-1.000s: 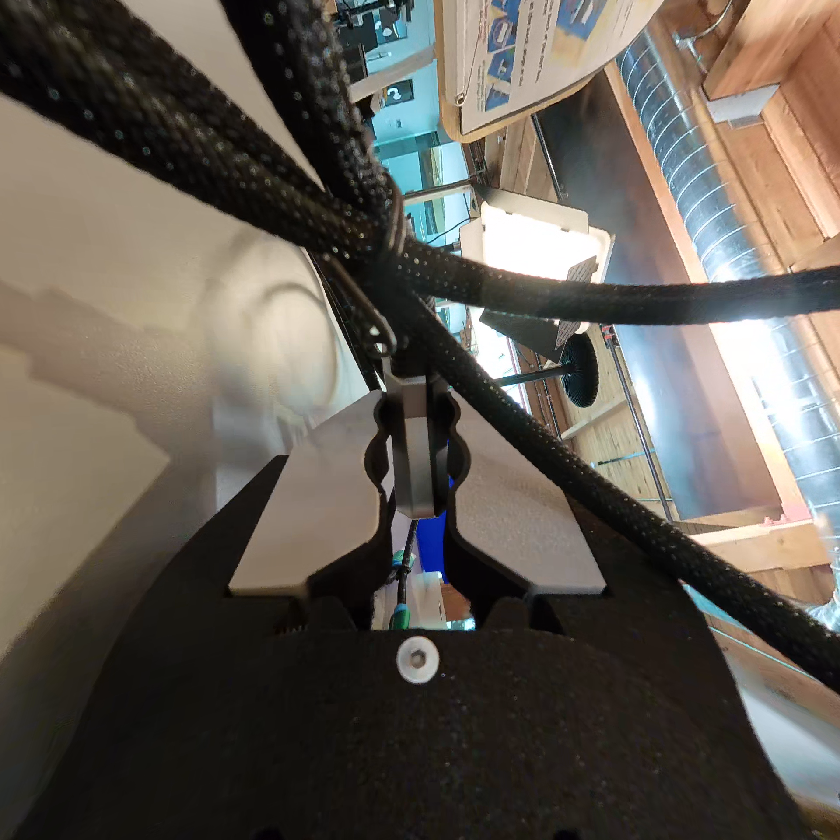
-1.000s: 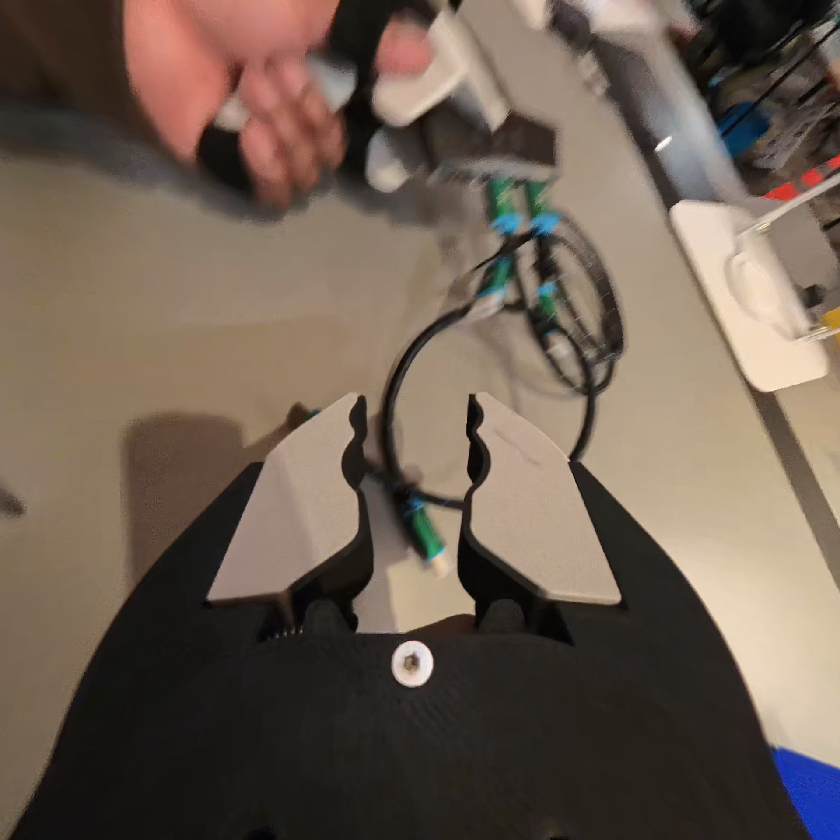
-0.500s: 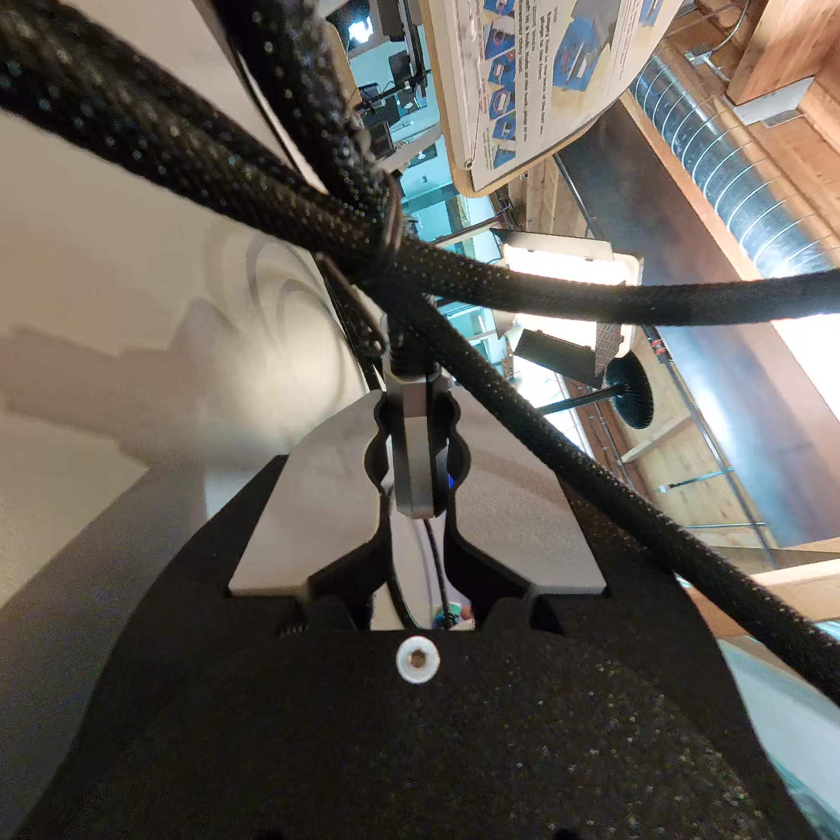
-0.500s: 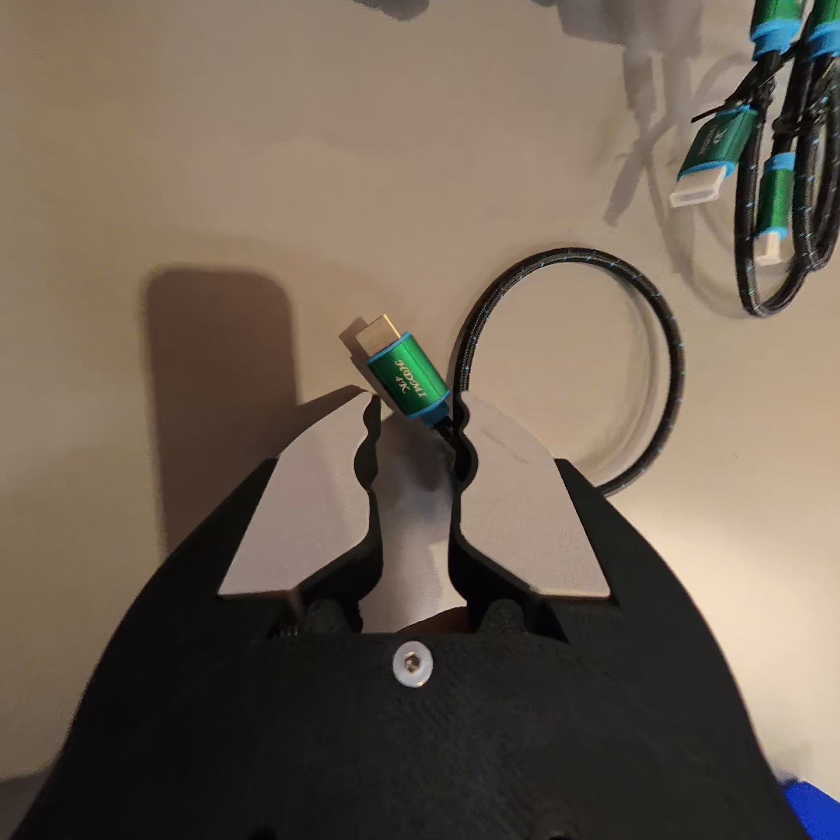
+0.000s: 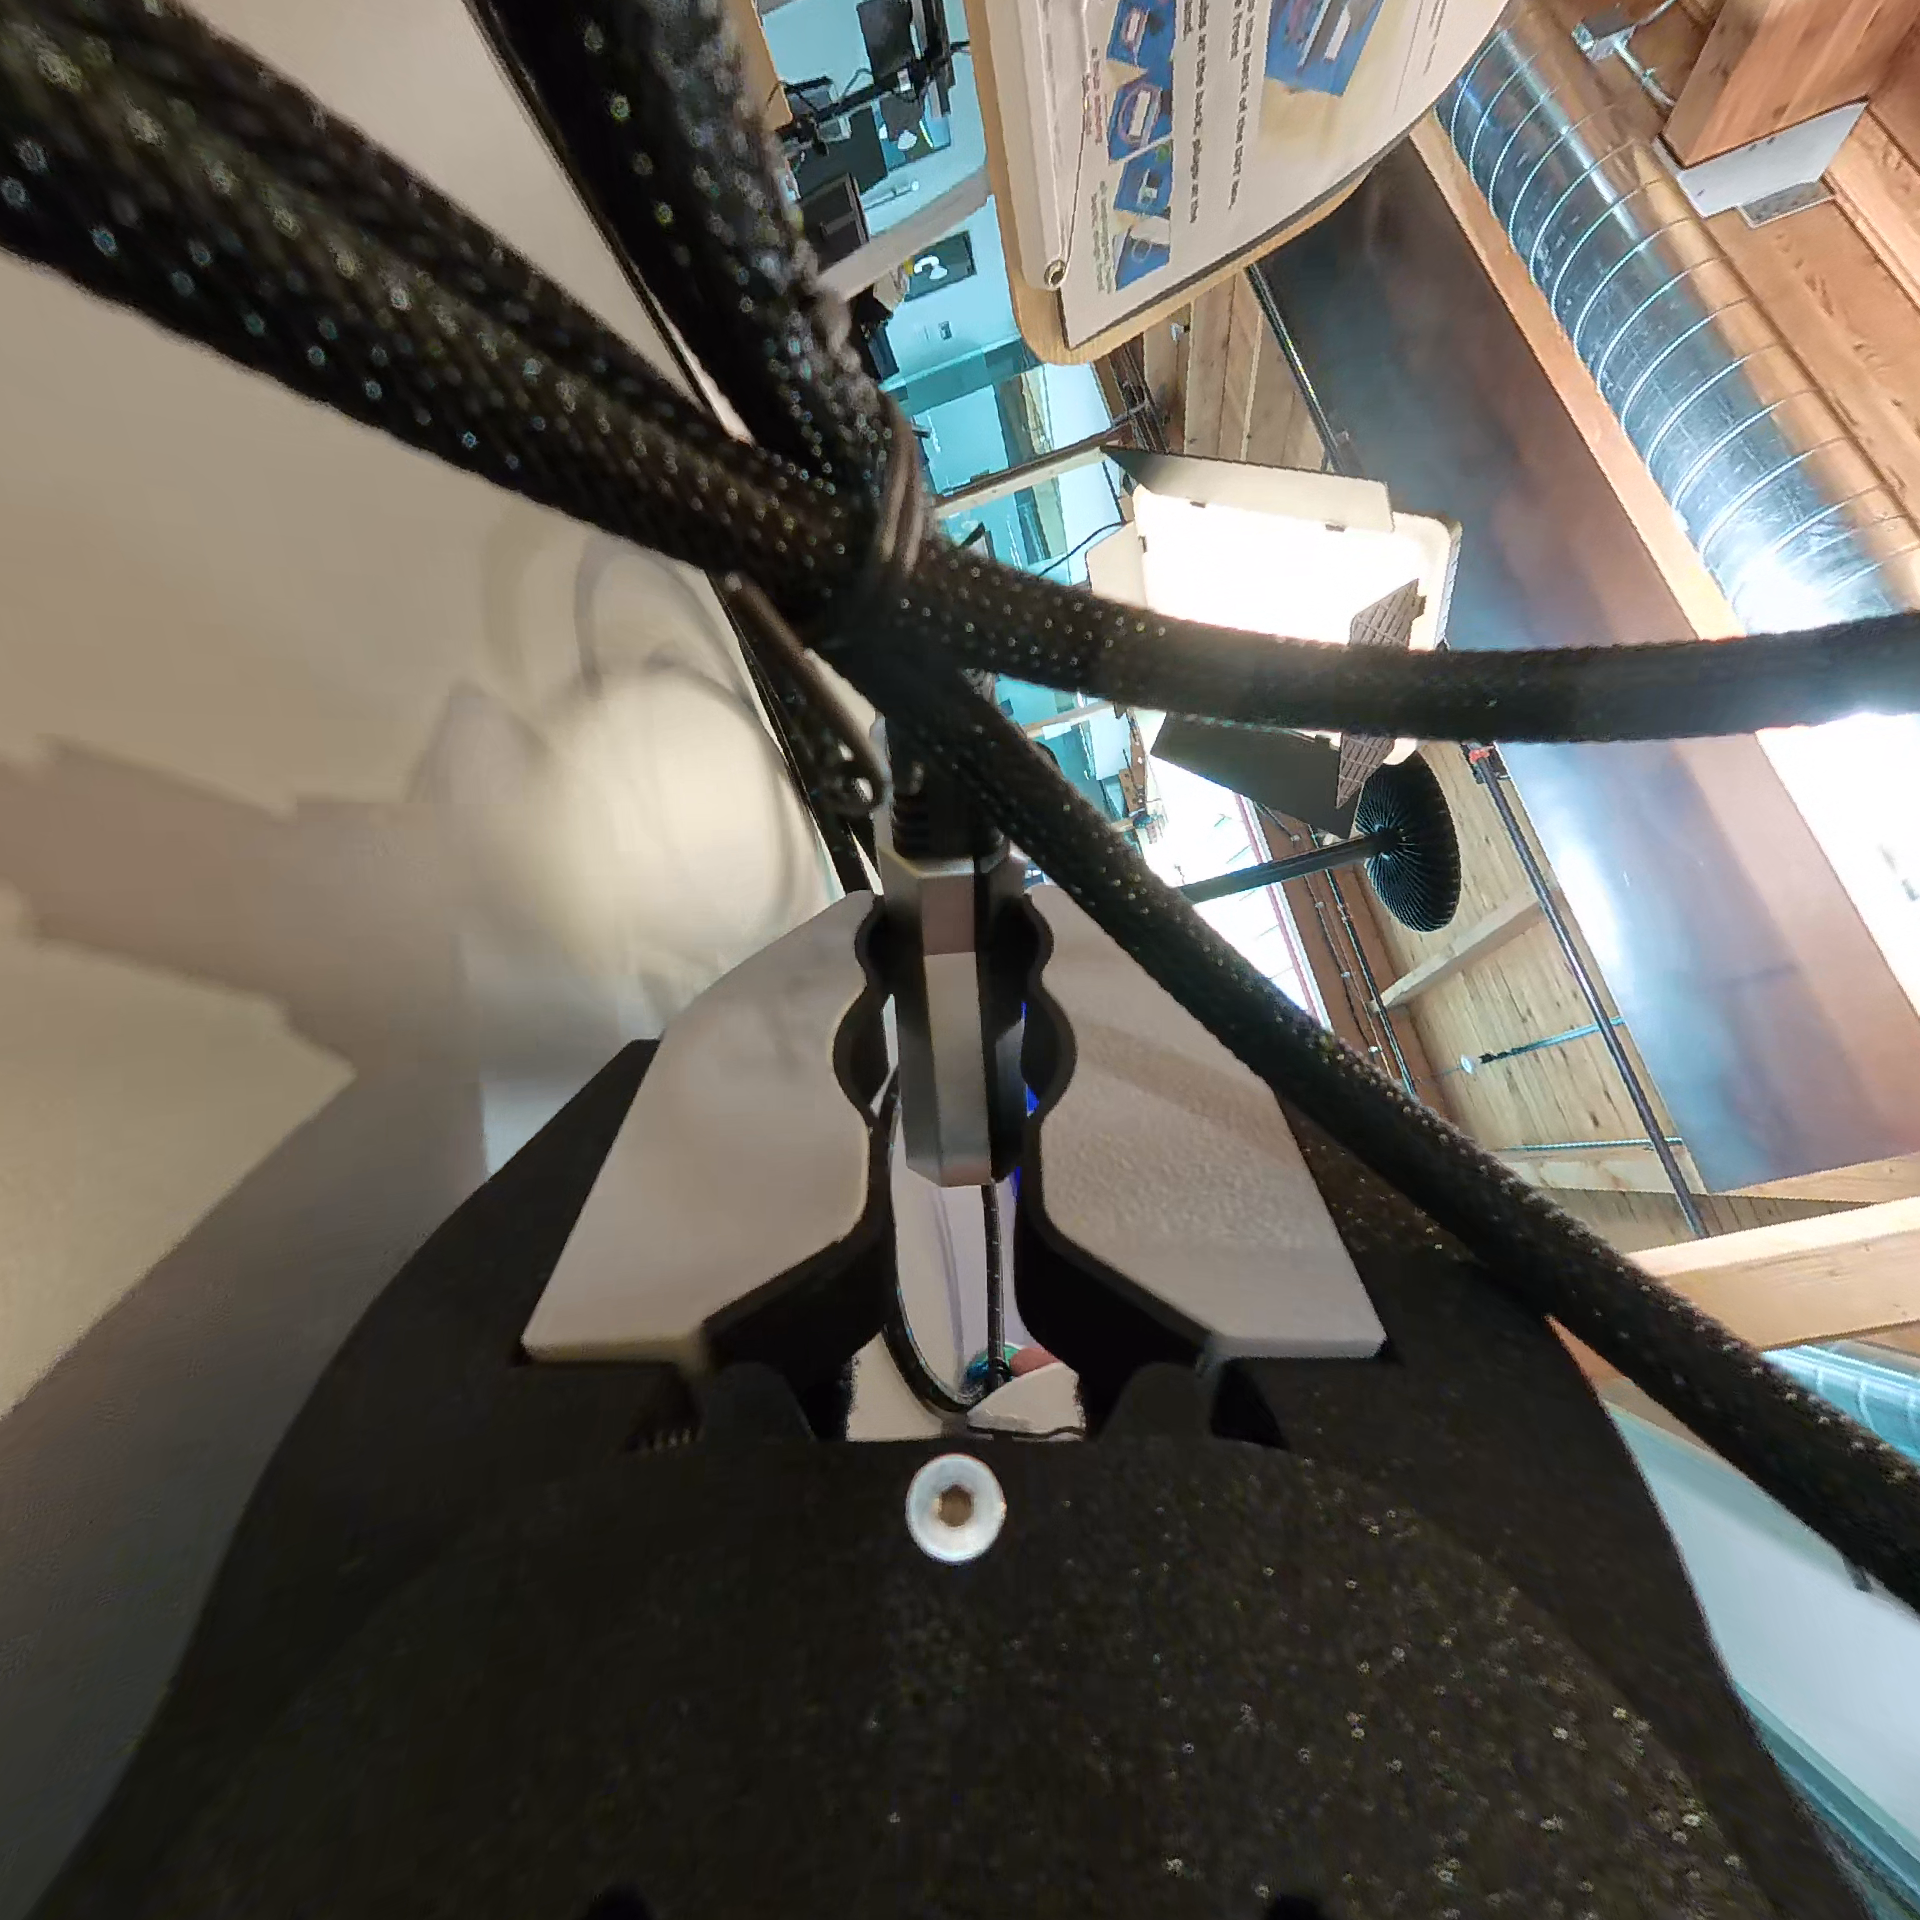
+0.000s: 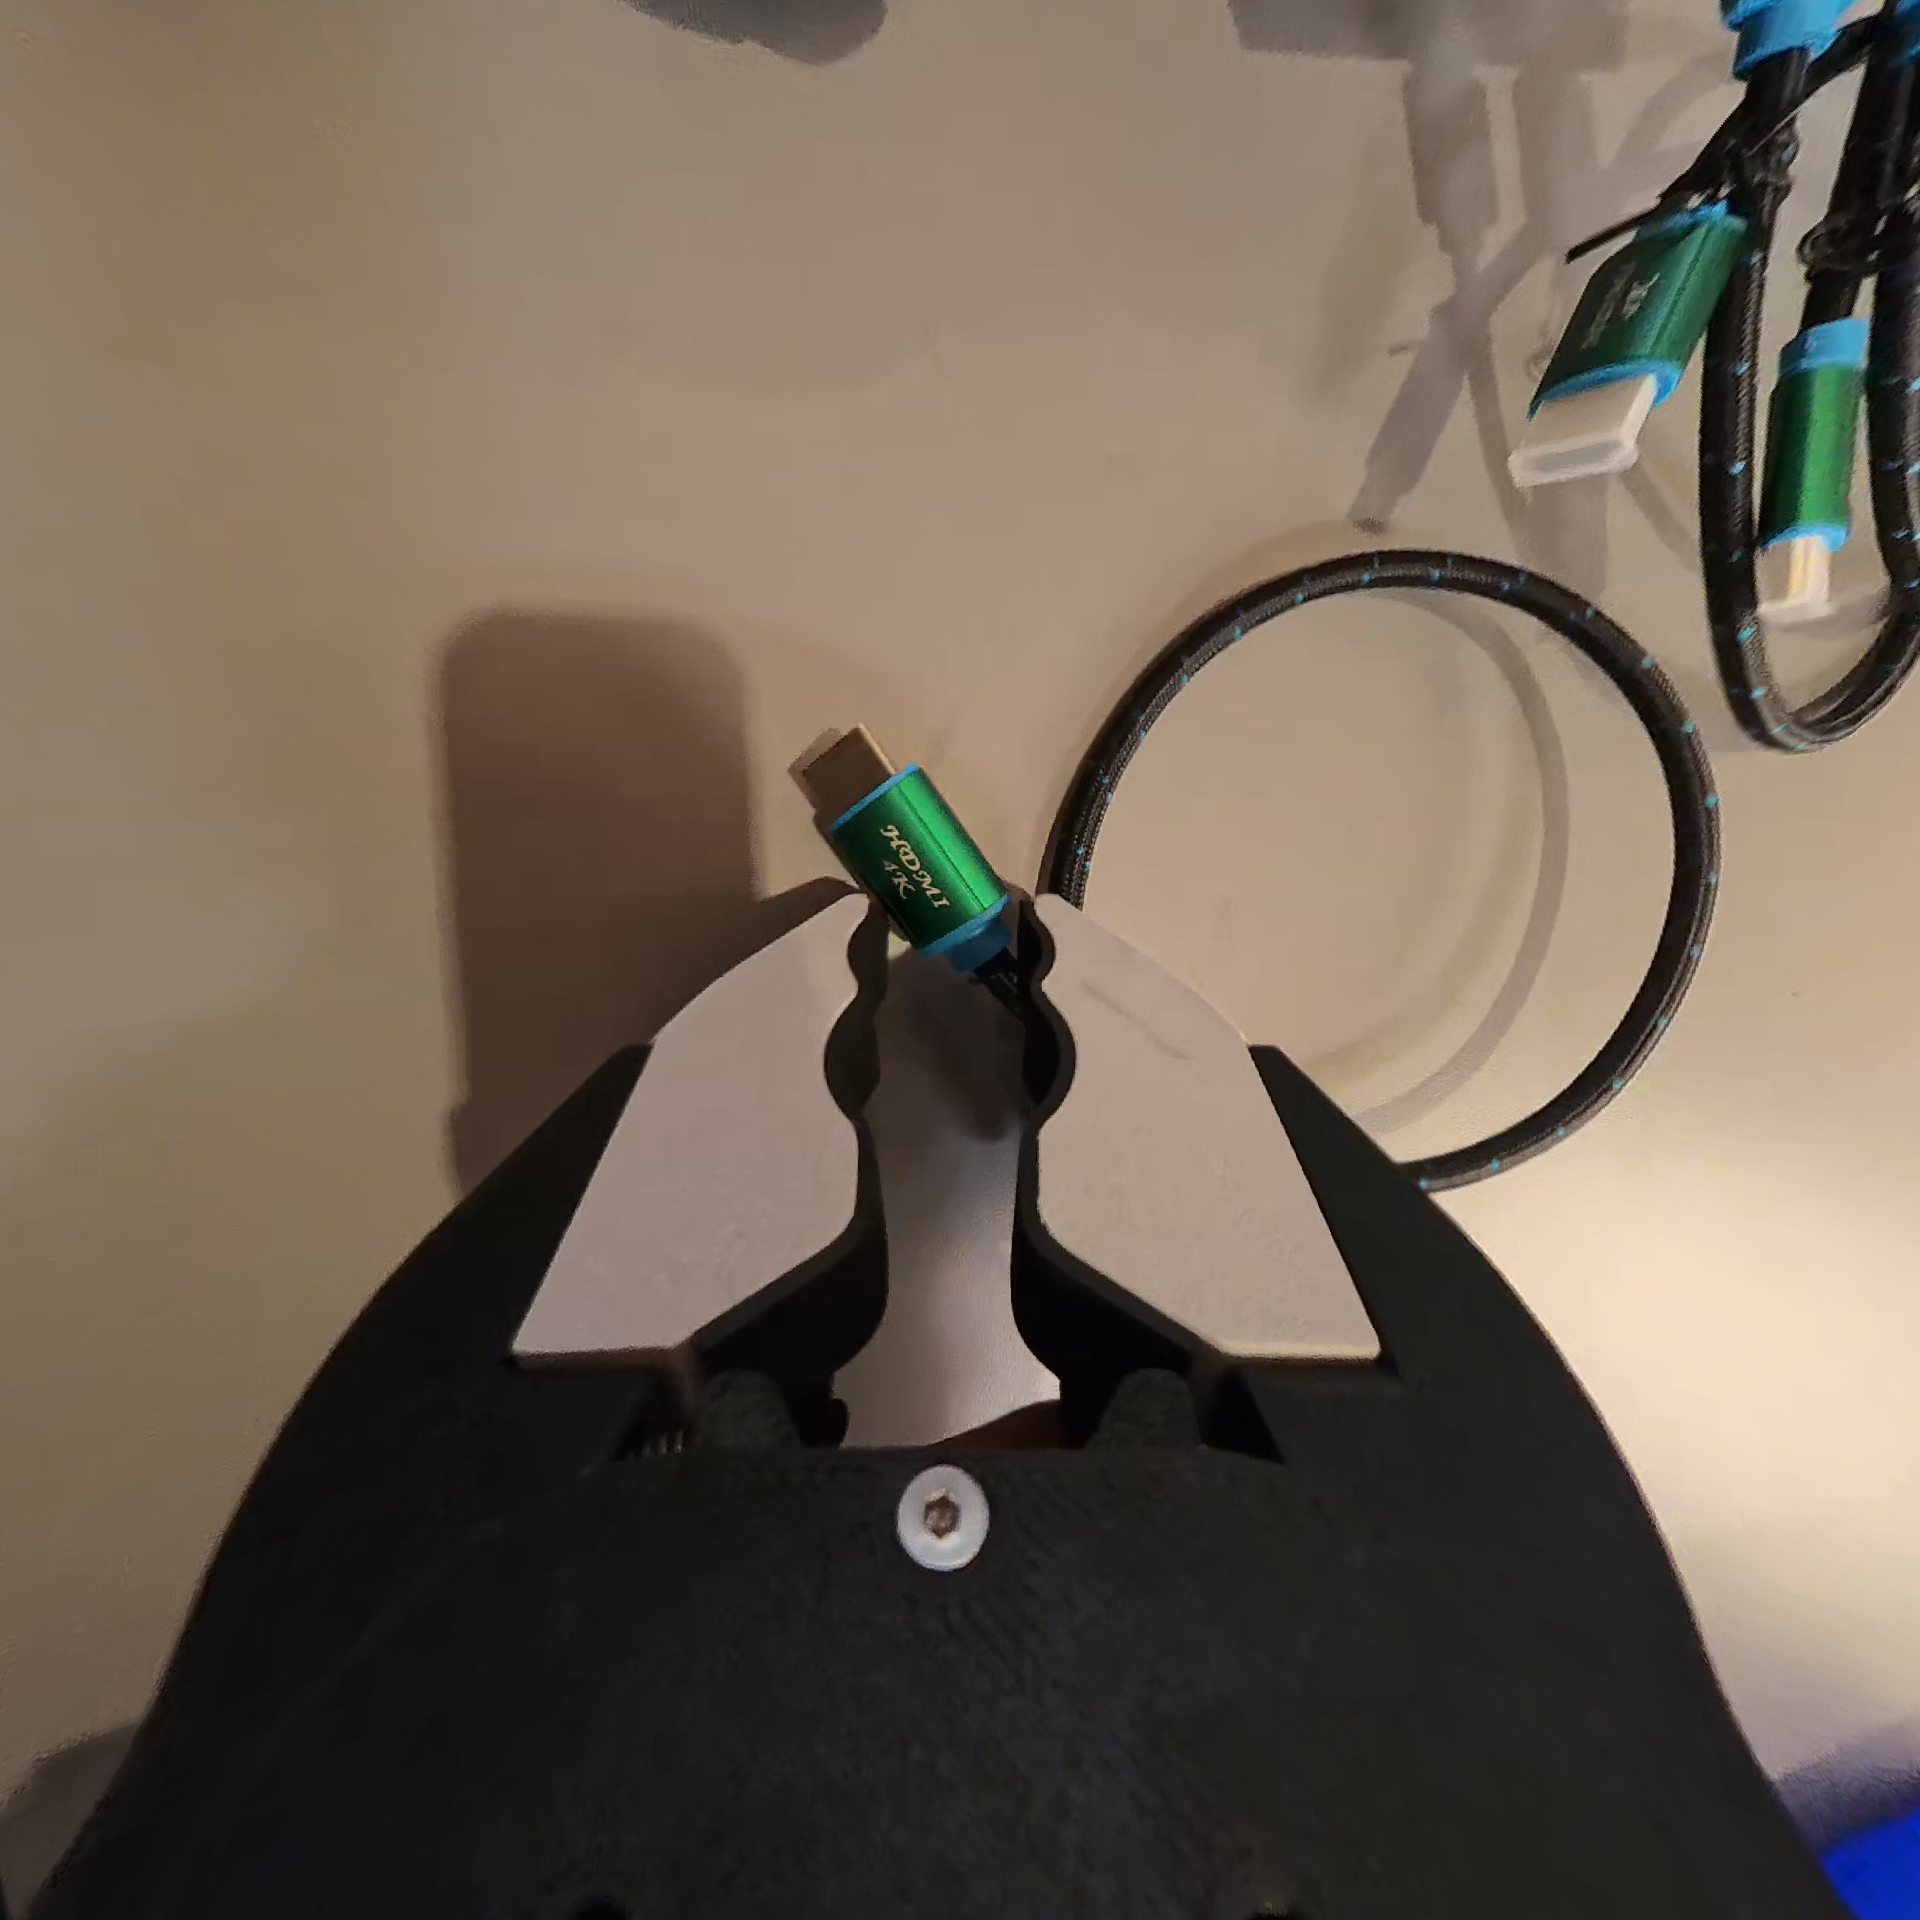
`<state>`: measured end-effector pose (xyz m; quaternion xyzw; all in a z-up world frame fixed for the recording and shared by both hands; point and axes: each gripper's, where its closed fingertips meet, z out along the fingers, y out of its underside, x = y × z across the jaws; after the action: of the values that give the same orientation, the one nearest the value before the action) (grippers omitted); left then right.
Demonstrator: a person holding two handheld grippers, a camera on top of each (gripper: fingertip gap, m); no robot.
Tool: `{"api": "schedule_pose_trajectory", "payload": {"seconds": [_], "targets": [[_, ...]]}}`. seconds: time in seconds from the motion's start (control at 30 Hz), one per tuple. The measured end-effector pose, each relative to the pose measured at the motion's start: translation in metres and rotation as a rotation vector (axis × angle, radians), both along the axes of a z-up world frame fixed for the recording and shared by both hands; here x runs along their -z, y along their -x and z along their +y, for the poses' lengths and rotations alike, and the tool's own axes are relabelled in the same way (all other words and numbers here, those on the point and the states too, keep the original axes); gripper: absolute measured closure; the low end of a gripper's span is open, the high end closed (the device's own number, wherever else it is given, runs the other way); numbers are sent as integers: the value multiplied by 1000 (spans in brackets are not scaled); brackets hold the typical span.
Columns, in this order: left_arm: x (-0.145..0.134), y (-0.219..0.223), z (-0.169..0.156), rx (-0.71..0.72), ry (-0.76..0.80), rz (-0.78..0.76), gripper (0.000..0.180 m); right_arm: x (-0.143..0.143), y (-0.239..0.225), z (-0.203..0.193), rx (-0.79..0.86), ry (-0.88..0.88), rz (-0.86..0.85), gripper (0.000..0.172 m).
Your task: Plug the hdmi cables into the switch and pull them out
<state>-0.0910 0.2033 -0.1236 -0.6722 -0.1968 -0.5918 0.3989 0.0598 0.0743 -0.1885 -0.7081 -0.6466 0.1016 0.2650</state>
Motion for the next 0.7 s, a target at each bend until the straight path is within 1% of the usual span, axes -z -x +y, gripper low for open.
{"api": "schedule_pose_trajectory", "payload": {"seconds": [0.03,0.17,0.23,0.37,0.5,0.57,0.6,0.63,0.7], "targets": [[0,-2,-2,6,4,-6,160,0,2,2,15,-13,1,150],[2,-14,-11,32,23,-38,160,-1,11,11,93,-101,12,154],[2,-19,-16,43,31,-58,160,-5,18,13,141,-119,48,154],[3,-30,-27,68,52,-111,156,-26,39,19,246,-144,171,154],[2,-40,-37,96,64,-179,156,-38,52,33,335,-217,171,154],[-1,-42,-40,112,44,-198,156,-41,54,40,389,-235,162,154],[-4,-43,-41,119,25,-202,156,-43,55,43,404,-249,156,155],[-7,-43,-43,127,7,-209,160,-44,56,45,415,-259,152,154],[-11,-44,-45,141,-23,-220,160,-46,61,46,426,-255,177,155]]}}
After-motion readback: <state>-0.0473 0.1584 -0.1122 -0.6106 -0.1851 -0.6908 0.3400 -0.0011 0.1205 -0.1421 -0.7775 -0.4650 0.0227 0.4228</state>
